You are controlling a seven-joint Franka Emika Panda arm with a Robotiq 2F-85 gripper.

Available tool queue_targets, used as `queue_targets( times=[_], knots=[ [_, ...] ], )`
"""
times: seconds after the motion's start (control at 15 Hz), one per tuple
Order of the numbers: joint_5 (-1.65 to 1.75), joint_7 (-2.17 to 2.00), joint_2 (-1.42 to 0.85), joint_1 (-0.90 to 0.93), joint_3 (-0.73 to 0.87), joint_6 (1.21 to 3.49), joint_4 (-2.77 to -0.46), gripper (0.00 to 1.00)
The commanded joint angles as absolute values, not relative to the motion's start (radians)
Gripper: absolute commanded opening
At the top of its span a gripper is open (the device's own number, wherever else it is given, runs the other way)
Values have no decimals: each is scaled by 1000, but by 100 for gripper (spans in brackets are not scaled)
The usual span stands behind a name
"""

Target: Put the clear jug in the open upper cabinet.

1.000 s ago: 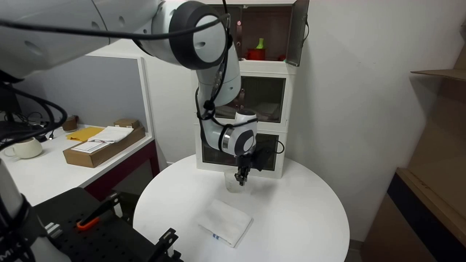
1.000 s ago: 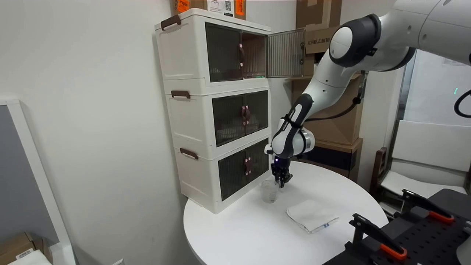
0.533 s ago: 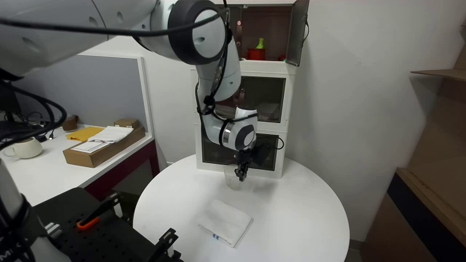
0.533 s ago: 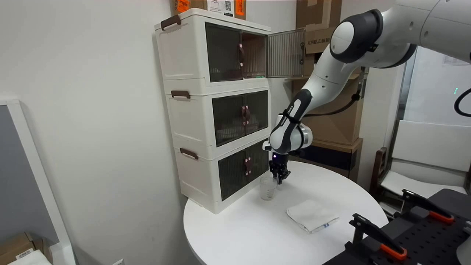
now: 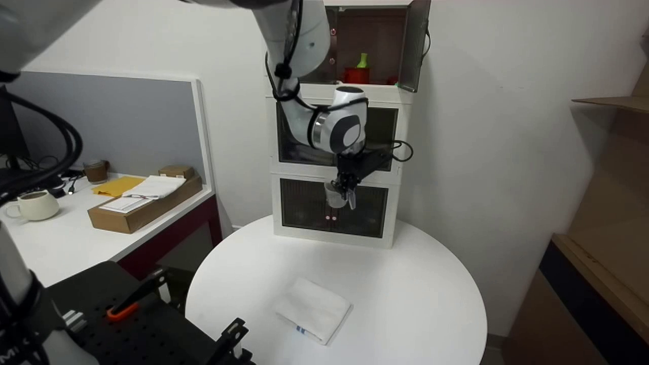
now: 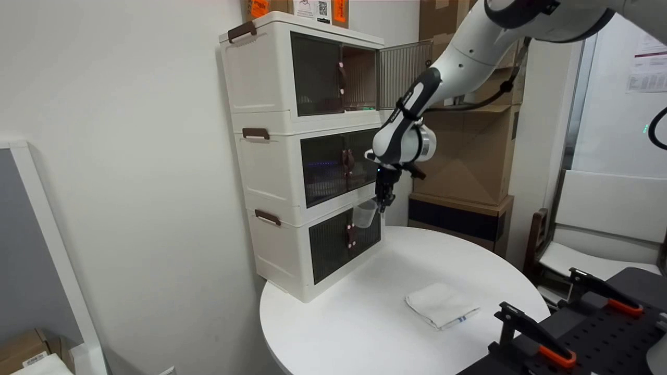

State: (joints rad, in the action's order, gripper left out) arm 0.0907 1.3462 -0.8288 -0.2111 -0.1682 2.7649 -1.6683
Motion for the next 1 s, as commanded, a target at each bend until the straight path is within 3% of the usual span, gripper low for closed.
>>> queue_targets(
  times=[0.0,0.53,0.93],
  knots=[
    [63,1242,-626,-213,-154,2694,-1800,7],
    [-65,1312,-333,-222,-162,2222,-1863,7],
    [-40,1239,-166,-169,-76,2339,-1918,7]
  ],
)
